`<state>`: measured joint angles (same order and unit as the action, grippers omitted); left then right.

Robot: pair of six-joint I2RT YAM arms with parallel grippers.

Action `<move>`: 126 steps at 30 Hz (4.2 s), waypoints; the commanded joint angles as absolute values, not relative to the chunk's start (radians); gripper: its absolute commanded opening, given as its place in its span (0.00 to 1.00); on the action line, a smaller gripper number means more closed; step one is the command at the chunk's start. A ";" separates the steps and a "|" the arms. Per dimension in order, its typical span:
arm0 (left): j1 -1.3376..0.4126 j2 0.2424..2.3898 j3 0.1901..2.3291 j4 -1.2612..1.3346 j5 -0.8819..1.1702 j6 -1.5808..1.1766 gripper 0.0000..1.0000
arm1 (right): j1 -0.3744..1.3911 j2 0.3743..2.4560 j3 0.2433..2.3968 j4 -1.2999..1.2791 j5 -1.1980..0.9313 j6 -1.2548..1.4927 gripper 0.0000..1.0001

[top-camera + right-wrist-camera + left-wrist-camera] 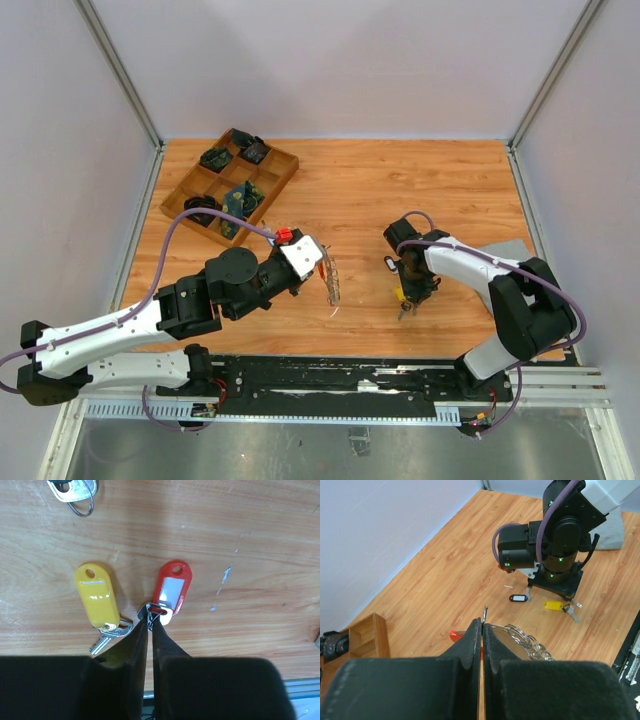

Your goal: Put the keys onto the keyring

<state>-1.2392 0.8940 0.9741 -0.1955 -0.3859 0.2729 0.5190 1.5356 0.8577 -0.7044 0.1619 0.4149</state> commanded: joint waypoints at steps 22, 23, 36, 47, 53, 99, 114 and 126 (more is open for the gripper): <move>-1.236 0.893 0.997 -0.152 -0.369 0.261 0.00 | 0.526 1.040 0.904 -0.694 -0.060 0.200 0.01; -1.236 0.896 1.001 -0.152 -0.367 0.258 0.00 | 0.525 1.001 0.902 -0.676 -0.090 0.180 0.01; -1.237 0.932 1.059 -0.140 -0.350 0.246 0.01 | 0.526 0.701 1.055 -0.658 -0.443 -0.034 0.01; -1.238 0.889 1.106 -0.106 -0.270 0.314 0.01 | 0.526 0.668 1.119 -0.463 -0.922 -0.014 0.01; -1.266 0.918 1.190 -0.145 -0.274 0.390 0.01 | 0.526 0.730 1.170 -0.430 -1.027 -0.006 0.01; -1.536 1.033 1.222 -0.088 -0.556 0.679 0.01 | 0.633 0.964 1.426 -0.587 -1.046 -0.134 0.01; -1.537 1.046 1.224 -0.095 -0.559 0.677 0.01 | 0.633 0.951 1.424 -0.543 -0.958 -0.081 0.01; -1.537 1.049 1.225 -0.094 -0.561 0.676 0.01 | 0.634 0.948 1.409 -0.548 -0.919 -0.069 0.01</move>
<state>-1.5276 1.0538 1.1881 -0.1295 -0.5499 0.6704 0.6220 0.9588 1.3979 -0.5720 -0.9539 -0.0792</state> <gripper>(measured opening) 0.012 0.009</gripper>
